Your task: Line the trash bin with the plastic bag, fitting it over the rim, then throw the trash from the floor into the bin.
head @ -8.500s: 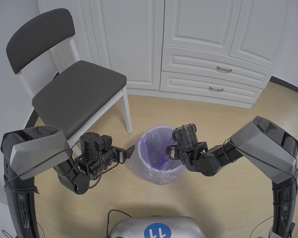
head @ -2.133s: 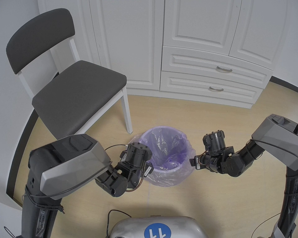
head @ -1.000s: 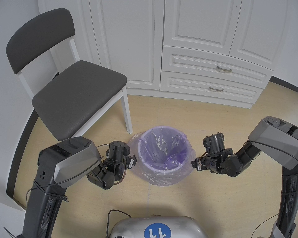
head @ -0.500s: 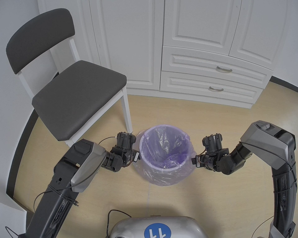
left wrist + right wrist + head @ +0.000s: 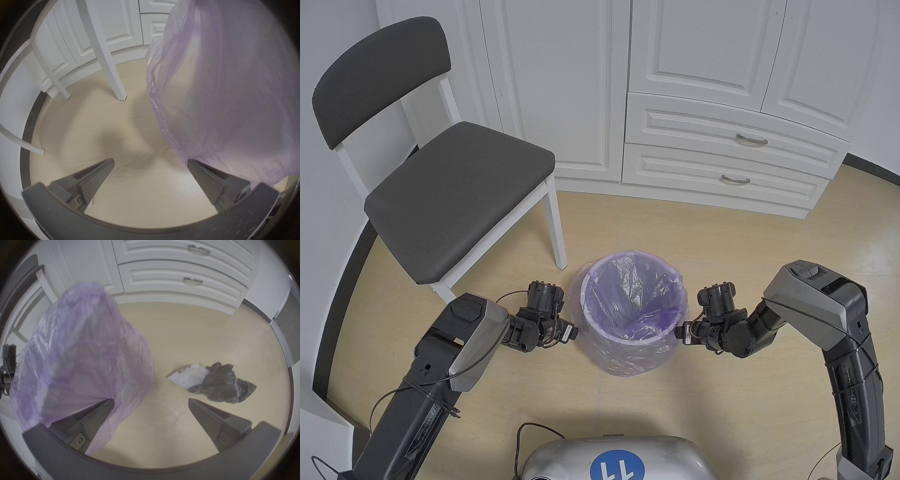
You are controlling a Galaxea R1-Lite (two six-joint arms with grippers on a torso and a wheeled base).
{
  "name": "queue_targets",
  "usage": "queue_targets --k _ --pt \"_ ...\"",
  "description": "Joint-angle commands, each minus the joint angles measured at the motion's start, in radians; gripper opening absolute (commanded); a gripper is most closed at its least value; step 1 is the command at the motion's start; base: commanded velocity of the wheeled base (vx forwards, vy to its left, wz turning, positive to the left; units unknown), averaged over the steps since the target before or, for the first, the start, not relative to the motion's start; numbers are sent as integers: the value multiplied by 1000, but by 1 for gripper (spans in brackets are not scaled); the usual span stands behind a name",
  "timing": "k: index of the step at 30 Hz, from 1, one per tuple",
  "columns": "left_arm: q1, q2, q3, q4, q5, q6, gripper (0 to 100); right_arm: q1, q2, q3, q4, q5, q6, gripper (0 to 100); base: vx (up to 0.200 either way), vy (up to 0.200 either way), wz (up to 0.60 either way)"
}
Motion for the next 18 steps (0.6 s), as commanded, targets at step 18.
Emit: queue_targets --k 18 --pt "59 -348 727 -524 -3 -19 100 147 -65 -1 187 8 64 100 0 0 0"
